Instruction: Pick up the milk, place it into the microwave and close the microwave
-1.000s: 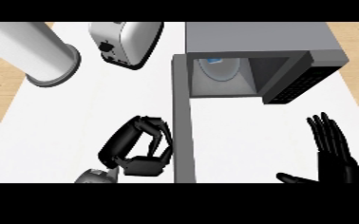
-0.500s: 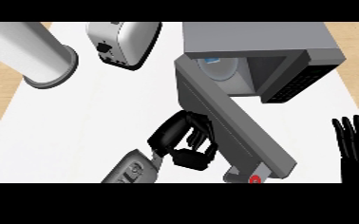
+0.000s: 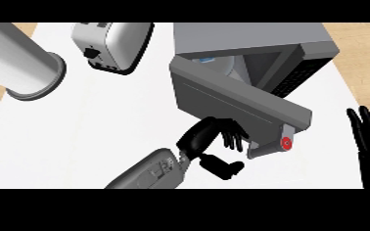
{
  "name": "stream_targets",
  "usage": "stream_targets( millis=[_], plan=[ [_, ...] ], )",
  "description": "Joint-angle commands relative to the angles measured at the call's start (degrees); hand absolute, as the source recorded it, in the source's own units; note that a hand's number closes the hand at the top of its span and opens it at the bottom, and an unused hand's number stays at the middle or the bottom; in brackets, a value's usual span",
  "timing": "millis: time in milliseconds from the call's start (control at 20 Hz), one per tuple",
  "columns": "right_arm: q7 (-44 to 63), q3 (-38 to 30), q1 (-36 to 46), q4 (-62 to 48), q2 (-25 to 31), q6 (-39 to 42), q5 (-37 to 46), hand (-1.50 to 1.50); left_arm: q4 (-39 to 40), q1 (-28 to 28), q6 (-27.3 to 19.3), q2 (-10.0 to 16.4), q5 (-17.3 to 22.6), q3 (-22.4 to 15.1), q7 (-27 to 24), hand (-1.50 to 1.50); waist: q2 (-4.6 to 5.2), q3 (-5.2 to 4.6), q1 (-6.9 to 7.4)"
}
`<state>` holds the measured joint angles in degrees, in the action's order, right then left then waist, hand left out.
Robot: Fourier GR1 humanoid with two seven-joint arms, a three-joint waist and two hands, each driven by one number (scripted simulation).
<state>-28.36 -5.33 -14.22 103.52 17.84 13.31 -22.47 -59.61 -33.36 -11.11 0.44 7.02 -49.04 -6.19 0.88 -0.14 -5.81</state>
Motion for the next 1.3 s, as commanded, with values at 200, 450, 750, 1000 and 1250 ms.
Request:
stream_targets(
  millis=[200,450,750,1000,1250],
  plan=[
    [3.31,2.42,3.63,4.38,2.47,4.1,-2.69,-1.5,2.5,-7.46,-5.48,-0.43,12.89,-1.0,-6.44,1.5,1.46,-0.19,-4.98],
    [5.55,2.31,5.69,5.95,4.43,5.31,-4.31,-1.5,2.9,-14.04,-8.09,-0.43,18.25,0.75,-7.46,1.5,1.88,-0.13,-7.87],
    [6.77,1.96,7.62,8.55,4.96,5.26,-6.26,-1.5,6.62,-19.56,-10.16,-0.44,22.2,1.96,-8.7,1.5,2.56,-0.04,-11.59],
    [9.43,1.28,8.76,9.58,7.43,6.53,-8.6,-1.5,10.46,-23.75,-11.1,-0.43,24.7,3.19,-9.25,1.5,3.12,-0.01,-13.32],
    [10.9,1.77,9.67,10.34,8.7,7.78,-10.07,-1.5,13.09,-27.24,-12.58,-0.4,26.98,3.76,-9.35,1.5,3.56,0.06,-15.54]
  ],
)
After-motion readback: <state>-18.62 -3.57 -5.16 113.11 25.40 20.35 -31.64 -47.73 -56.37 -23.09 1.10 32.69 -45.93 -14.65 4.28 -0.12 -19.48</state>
